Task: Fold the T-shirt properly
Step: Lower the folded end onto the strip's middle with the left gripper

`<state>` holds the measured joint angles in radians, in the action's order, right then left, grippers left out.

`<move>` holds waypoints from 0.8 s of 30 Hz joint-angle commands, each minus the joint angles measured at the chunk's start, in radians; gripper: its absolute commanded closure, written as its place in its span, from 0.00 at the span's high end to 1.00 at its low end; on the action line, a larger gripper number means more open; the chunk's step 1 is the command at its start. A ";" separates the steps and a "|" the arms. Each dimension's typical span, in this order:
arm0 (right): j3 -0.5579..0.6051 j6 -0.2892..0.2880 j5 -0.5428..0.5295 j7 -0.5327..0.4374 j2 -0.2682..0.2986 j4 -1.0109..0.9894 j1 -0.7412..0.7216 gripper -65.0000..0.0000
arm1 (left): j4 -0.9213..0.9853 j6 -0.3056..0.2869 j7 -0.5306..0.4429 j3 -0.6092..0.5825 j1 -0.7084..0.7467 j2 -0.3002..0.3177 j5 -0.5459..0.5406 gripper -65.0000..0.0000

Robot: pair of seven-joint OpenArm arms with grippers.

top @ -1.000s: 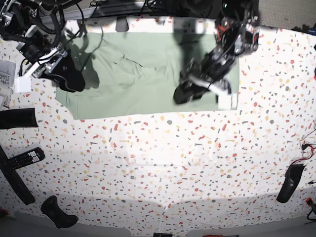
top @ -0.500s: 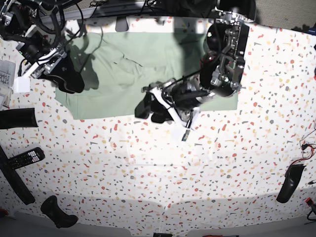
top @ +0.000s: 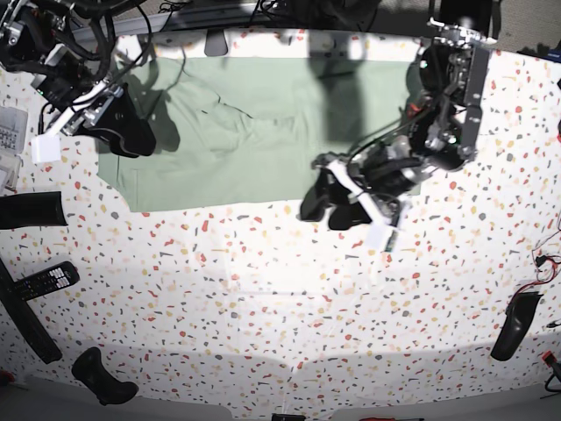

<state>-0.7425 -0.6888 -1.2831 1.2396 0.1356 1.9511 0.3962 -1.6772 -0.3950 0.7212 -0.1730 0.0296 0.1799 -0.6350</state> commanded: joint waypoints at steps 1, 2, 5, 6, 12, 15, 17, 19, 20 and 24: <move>-0.006 -0.009 -0.026 -0.018 0.011 0.016 -0.002 0.33 | -0.018 -0.011 -0.037 0.004 0.001 0.002 -0.020 0.46; -0.006 -0.009 -0.026 -0.018 0.011 0.016 -0.002 0.33 | -0.018 -0.011 -0.042 0.005 0.012 0.004 -0.019 0.46; -0.006 -0.009 -0.026 -0.019 0.011 0.016 -0.003 0.33 | -0.018 -0.019 -0.043 0.004 0.053 0.000 -0.019 0.46; -0.006 -0.009 -0.026 -0.020 0.011 0.016 -0.003 0.33 | -0.018 -0.028 -0.052 0.002 0.069 0.000 -0.020 0.46; -0.006 -0.009 -0.026 -0.028 0.011 0.016 -0.003 0.33 | -0.018 -0.074 -0.132 0.002 0.127 0.001 0.056 0.46; -0.006 -0.009 -0.027 -0.028 0.011 0.016 -0.003 0.33 | -0.018 -0.073 -0.193 0.002 0.122 0.001 0.150 0.46; -0.006 -0.009 -0.026 -0.026 0.011 0.016 -0.002 0.33 | -0.017 -0.072 -0.202 0.002 0.122 0.001 0.163 0.46; -0.006 -0.009 -0.026 -0.023 0.011 0.016 -0.002 0.33 | -0.018 -0.073 -0.170 0.002 0.126 0.001 0.158 0.46; -0.006 -0.009 -0.026 -0.022 0.011 0.016 -0.002 0.33 | -0.018 -0.073 -0.147 0.002 0.129 0.001 0.148 0.46; -0.006 -0.009 -0.026 -0.023 0.011 0.016 -0.003 0.33 | -0.018 -0.216 -0.169 0.002 0.158 0.001 0.137 0.46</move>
<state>-0.7425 -0.6888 -1.2819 1.2362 0.1356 1.9511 0.3962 -1.6772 -0.6140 0.5777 -0.1711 0.1989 0.1814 -0.4744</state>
